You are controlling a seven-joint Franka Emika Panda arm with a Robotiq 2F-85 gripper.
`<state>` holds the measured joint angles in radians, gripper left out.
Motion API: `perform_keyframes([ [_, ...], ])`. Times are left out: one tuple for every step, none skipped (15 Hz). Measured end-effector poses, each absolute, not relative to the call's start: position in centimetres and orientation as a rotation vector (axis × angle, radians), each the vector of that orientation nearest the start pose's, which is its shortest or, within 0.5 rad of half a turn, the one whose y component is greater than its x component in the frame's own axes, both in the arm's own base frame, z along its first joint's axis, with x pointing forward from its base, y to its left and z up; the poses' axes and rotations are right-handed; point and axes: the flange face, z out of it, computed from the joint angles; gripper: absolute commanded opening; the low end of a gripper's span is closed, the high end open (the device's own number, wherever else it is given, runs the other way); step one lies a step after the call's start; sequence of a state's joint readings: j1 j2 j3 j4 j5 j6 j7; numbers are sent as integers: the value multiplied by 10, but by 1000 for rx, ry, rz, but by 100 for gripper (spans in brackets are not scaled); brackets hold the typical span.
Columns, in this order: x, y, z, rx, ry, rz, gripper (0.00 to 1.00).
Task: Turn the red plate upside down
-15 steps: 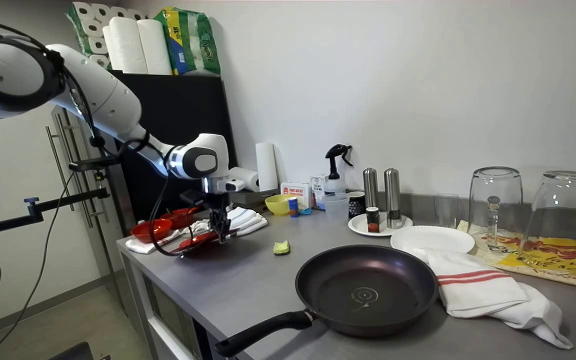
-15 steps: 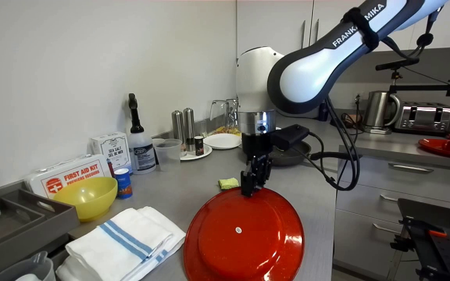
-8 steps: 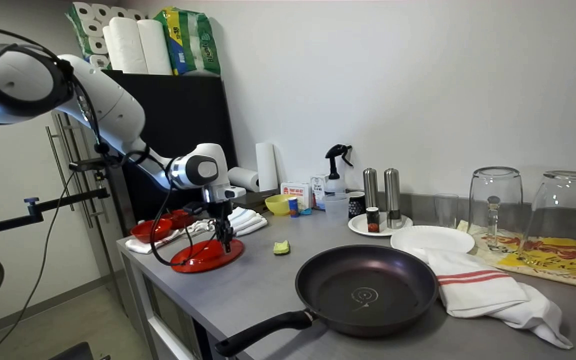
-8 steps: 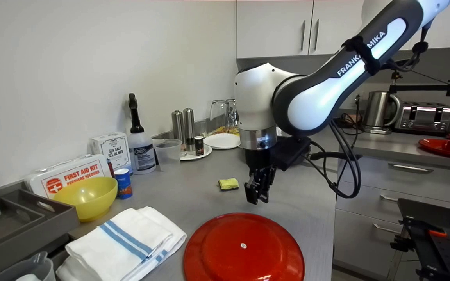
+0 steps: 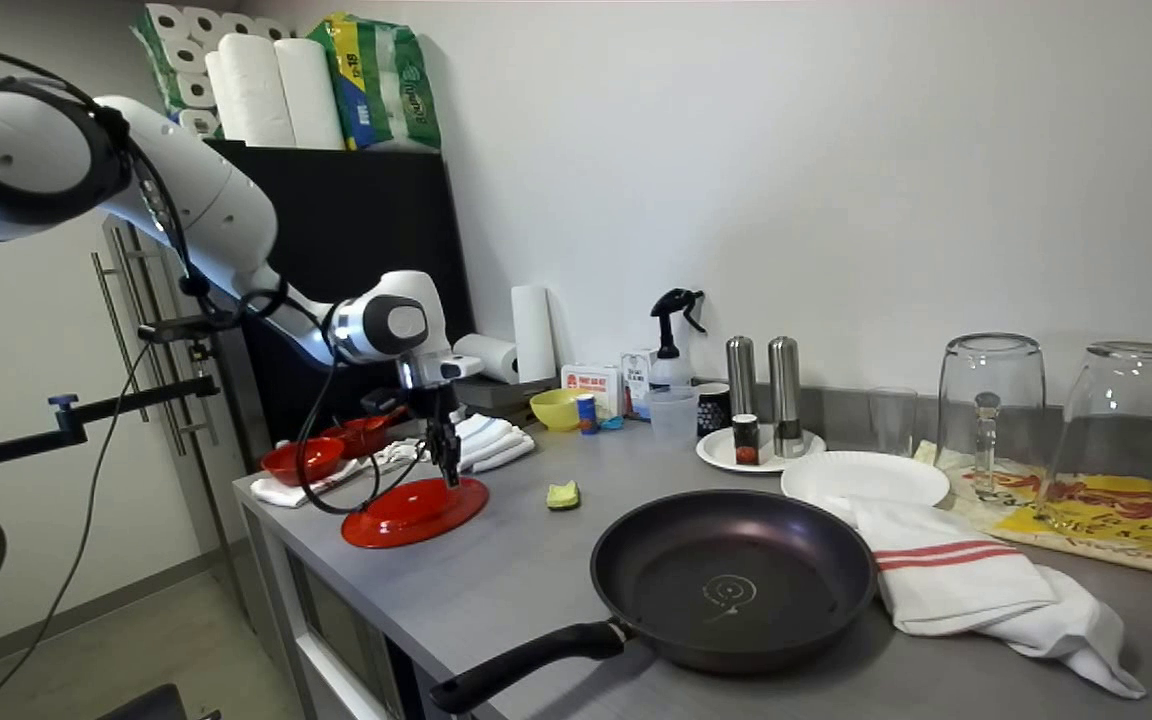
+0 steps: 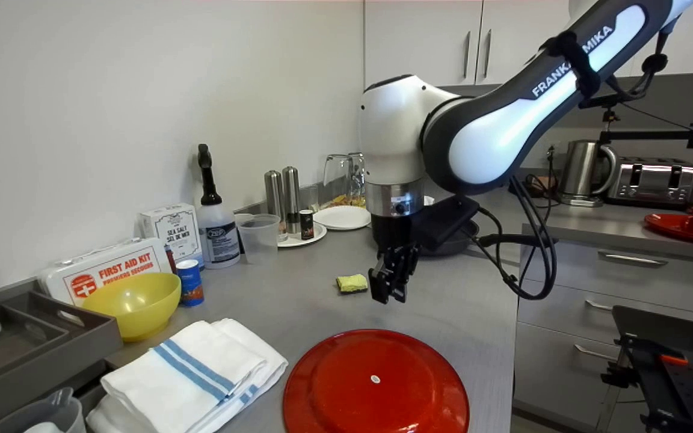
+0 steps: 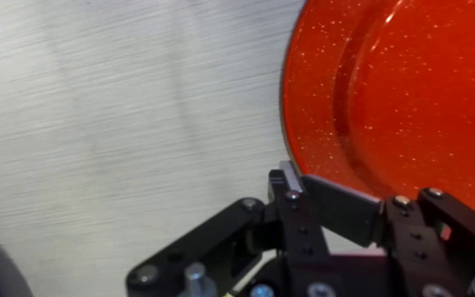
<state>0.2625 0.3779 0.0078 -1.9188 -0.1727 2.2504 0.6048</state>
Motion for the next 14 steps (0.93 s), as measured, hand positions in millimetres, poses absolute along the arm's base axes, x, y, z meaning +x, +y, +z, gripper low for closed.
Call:
perform_keyframes([
  [597, 164, 305, -3253, 358, -43, 4],
  [595, 168, 317, -3256, 354, -54, 4],
  [593, 171, 329, -3270, 349, -61, 4],
  [589, 173, 341, -3291, 338, -68, 4],
  [585, 176, 350, -3316, 312, -72, 4],
  [580, 179, 359, -3341, 278, -73, 5],
  [575, 182, 367, -3368, 221, -69, 5],
  [570, 186, 372, -3389, 140, -59, 5],
  [564, 190, 376, -3399, 53, -50, 12],
  [559, 193, 377, -3410, -36, -41, 31],
  [554, 196, 377, -3426, -121, -42, 9],
  [550, 197, 376, -3447, -179, -50, 15],
  [546, 198, 375, -3463, -212, -55, 24],
  [544, 199, 373, -3470, -228, -54, 30],
])
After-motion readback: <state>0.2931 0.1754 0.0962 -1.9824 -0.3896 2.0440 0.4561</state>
